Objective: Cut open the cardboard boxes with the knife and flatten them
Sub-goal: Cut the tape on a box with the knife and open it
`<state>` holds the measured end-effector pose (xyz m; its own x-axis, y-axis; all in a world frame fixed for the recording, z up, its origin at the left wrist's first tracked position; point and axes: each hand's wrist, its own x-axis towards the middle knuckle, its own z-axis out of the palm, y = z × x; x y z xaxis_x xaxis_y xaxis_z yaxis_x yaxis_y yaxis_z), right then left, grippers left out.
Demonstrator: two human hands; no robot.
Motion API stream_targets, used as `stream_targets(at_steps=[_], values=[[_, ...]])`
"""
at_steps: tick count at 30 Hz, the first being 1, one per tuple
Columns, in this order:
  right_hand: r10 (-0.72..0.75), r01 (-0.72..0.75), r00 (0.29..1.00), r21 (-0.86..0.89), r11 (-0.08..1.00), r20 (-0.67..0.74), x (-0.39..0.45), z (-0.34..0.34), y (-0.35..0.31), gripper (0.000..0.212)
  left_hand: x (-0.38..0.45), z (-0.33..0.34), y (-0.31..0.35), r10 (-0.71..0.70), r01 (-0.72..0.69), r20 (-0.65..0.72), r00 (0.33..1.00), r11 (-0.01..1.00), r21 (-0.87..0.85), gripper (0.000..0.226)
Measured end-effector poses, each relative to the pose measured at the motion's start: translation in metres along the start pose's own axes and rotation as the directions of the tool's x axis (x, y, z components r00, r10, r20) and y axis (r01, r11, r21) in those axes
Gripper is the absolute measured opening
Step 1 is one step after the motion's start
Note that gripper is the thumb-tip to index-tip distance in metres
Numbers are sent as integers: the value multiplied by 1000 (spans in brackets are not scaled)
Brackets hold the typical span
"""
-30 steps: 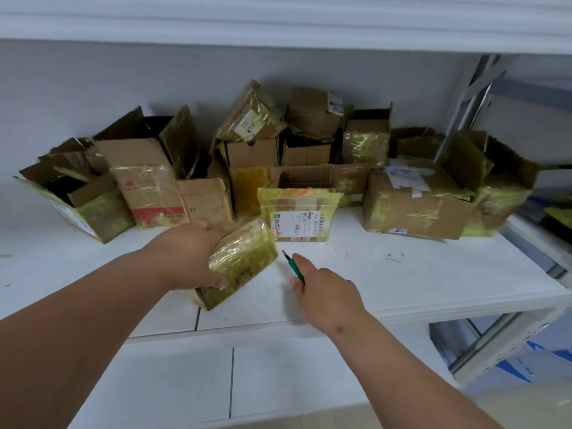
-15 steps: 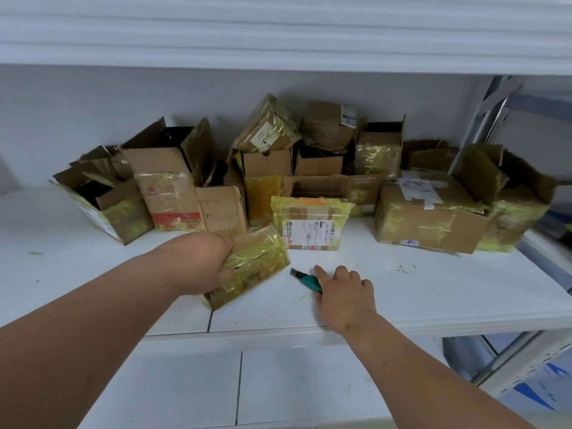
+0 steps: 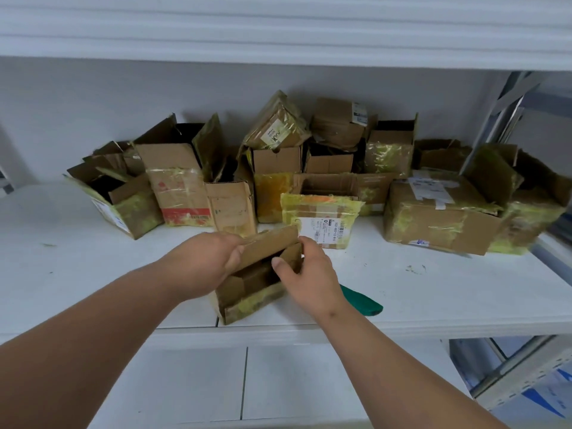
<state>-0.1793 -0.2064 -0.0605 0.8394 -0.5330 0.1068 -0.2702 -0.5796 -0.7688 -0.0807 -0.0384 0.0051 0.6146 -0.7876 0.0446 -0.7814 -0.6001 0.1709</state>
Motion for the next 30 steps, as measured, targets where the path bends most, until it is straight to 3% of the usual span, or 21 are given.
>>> stream_targets(at_steps=[3,9,15,18,20,24,28,30], values=[[122,-119,992,68,991,-35,2,1,-5,61,-1,8,-2,-13,10,-48,999,999,-50,24],[220,-221,975,-33,975,-8,3,7,-4,74,-1,3,-15,-134,96,-133,982,961,-259,24],[316,-314,949,-72,947,10,8,11,-19,64,4,9,-10,-171,110,-168,971,940,-322,12],[278,-276,961,-162,947,-11,4,10,-20,58,3,11,-10,-174,105,-186,967,936,-335,4],[238,-230,971,-174,957,25,1,10,-18,48,1,12,-10,-158,94,-193,968,947,-307,8],[189,-191,977,13,981,103,-1,-1,-9,15,0,10,-19,-182,121,-232,956,960,-251,14],[146,-170,977,154,973,158,-7,-12,-4,22,-2,11,-24,-189,181,-254,949,982,-55,25],[155,-185,977,228,956,145,-9,-12,-4,15,-4,12,-17,-213,237,-271,939,970,60,45]])
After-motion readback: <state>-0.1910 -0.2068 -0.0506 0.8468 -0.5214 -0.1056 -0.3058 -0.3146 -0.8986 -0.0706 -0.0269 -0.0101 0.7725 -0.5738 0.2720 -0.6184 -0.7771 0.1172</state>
